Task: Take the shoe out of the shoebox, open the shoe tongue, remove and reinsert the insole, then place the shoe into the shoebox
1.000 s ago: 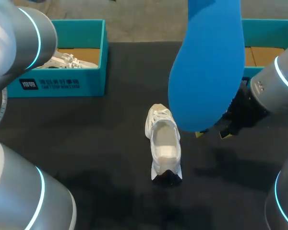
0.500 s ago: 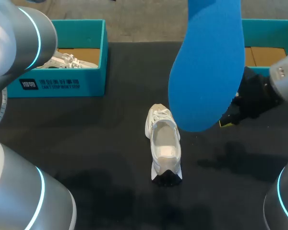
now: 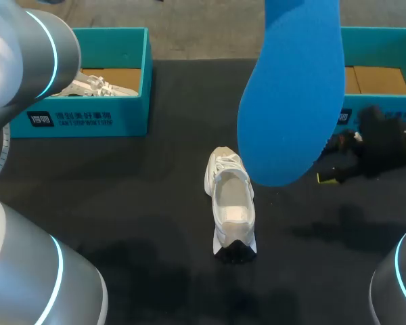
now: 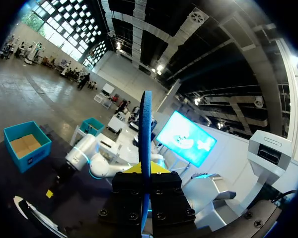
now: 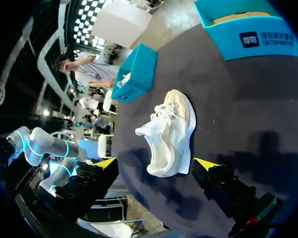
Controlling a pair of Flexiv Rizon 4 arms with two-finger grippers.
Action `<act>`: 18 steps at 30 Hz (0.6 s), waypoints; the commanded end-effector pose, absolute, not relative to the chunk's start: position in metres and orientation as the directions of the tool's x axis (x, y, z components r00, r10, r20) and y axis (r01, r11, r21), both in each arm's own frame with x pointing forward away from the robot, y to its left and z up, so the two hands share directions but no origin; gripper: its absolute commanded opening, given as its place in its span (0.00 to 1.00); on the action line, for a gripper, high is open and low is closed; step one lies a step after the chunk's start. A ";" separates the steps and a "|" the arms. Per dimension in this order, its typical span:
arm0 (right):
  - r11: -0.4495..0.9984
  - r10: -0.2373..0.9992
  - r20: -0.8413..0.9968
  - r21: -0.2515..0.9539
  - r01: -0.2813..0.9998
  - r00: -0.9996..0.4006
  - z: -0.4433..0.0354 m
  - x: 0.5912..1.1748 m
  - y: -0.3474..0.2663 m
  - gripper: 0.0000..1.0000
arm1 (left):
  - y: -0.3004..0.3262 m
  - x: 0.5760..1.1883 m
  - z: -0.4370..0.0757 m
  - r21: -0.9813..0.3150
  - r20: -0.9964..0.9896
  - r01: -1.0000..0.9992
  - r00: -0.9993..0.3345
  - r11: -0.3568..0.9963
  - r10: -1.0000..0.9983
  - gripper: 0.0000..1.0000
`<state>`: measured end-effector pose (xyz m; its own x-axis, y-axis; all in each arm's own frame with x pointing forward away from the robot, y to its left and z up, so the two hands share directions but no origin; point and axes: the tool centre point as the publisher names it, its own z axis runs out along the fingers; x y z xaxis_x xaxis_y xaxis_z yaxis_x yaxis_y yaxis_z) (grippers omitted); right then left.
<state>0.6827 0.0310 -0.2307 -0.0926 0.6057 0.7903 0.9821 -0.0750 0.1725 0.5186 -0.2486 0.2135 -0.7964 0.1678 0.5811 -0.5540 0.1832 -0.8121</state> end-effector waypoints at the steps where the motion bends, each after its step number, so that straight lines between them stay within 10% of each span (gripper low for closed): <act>1: -0.081 0.593 0.801 0.160 0.984 -0.081 -0.230 0.682 0.032 1.00 | -0.249 0.519 0.213 -0.812 0.582 -0.555 -0.796 0.183 0.167 0.00; 18: -0.113 0.503 0.861 0.153 0.982 -0.077 -0.216 0.686 0.041 1.00 | -0.249 0.519 0.213 -0.812 0.582 -0.555 -0.796 0.183 0.167 0.00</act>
<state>0.6858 0.0392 -0.2142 -0.0675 0.5181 0.8527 0.9833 -0.1104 0.1450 0.5186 -0.2486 0.2135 -0.7963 0.1678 0.5811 -0.5540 0.1832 -0.8121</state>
